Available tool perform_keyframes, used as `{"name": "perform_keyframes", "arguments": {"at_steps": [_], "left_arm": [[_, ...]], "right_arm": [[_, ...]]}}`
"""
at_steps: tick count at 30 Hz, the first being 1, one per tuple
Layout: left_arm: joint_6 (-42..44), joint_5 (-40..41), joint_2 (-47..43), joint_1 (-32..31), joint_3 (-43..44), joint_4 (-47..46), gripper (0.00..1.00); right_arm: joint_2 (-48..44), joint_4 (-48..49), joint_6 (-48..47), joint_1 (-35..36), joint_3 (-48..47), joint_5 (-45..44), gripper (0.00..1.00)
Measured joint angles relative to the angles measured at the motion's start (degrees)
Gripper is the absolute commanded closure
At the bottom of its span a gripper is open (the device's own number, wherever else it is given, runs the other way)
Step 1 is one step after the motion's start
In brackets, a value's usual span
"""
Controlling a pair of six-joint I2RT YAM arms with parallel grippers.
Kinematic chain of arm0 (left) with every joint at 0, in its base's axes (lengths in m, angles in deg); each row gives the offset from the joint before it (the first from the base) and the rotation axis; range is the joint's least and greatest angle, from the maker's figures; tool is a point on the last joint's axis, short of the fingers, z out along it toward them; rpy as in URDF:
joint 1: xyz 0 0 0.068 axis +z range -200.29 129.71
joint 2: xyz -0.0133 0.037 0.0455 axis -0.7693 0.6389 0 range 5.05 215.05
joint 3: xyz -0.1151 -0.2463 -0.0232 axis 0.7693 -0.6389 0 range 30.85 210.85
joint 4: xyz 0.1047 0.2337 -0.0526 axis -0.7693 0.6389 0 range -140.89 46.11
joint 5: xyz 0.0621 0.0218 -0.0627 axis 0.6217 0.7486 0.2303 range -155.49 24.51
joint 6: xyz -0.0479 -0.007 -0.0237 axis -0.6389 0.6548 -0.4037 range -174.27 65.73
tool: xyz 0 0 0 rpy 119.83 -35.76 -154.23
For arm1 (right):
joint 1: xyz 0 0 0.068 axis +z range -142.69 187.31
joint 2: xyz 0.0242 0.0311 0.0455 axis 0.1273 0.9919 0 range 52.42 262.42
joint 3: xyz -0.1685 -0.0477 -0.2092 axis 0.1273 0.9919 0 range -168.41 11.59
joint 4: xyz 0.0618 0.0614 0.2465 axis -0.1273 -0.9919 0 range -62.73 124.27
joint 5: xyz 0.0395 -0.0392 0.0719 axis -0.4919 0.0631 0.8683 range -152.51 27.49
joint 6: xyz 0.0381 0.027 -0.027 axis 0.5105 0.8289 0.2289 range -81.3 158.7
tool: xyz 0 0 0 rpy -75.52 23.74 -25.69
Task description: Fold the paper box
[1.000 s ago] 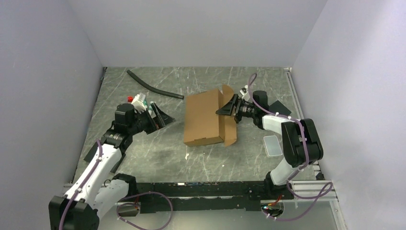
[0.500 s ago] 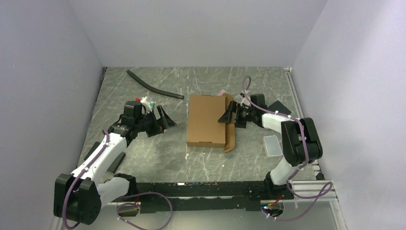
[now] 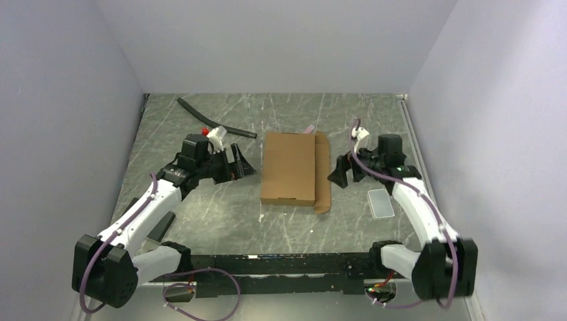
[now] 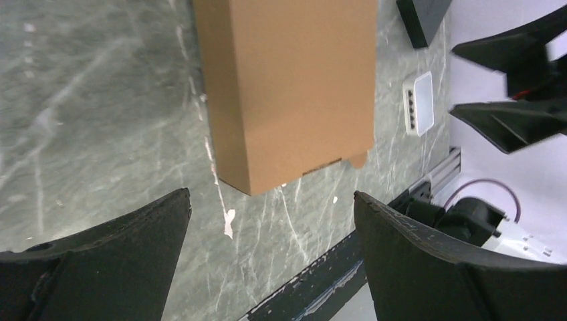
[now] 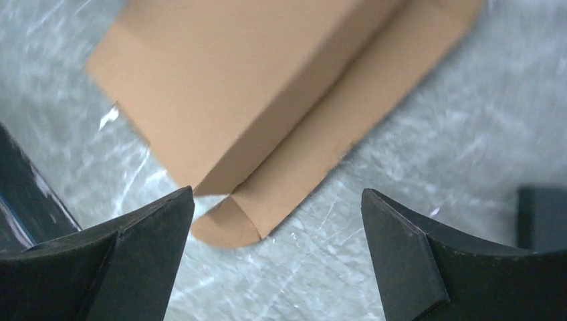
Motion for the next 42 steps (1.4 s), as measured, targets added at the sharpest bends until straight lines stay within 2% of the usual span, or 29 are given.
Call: {"name": "perform_keyframes", "arguments": {"at_steps": [3, 5, 7, 10, 12, 16, 21, 32, 42], "left_arm": [[1.3, 1.3, 0.8, -4.3, 0.0, -0.6, 0.04], [2.7, 2.9, 2.2, -7.4, 0.2, -0.7, 0.04], [4.1, 4.9, 4.0, -10.0, 0.5, -0.9, 0.03], [5.6, 7.2, 5.9, -11.4, 0.3, -2.1, 0.03], [6.0, 8.2, 6.1, -11.5, -0.8, -4.6, 0.02], [6.0, 9.4, 6.1, -11.4, -2.7, -8.6, 0.02], [5.8, 9.5, 8.6, -11.4, -2.9, -12.2, 0.03], [4.0, 10.0, 13.3, -11.4, -3.5, -16.1, 0.08], [3.8, 10.4, 17.1, -11.4, -3.4, -17.0, 0.1]], "right_arm": [[-10.1, -3.9, -17.9, 0.0, 1.7, 8.6, 0.0], [-15.9, -9.9, -36.8, 0.3, 3.2, 15.3, 0.0], [-18.3, -16.6, -51.9, 0.9, 4.2, 19.7, 0.02], [-16.7, -20.1, -64.3, 1.6, 6.3, 21.5, 0.03], [-15.0, -20.0, -68.6, 3.5, 9.4, 20.5, 0.06], [-13.9, -17.4, -71.4, 11.0, 15.0, 16.1, 0.2], [-9.4, -11.7, -70.9, 17.2, 15.6, 9.4, 0.34], [-6.2, -3.8, -68.2, 21.2, 16.1, 1.7, 0.58], [-3.7, -2.3, -66.7, 23.2, 16.1, -1.3, 0.76]]}}
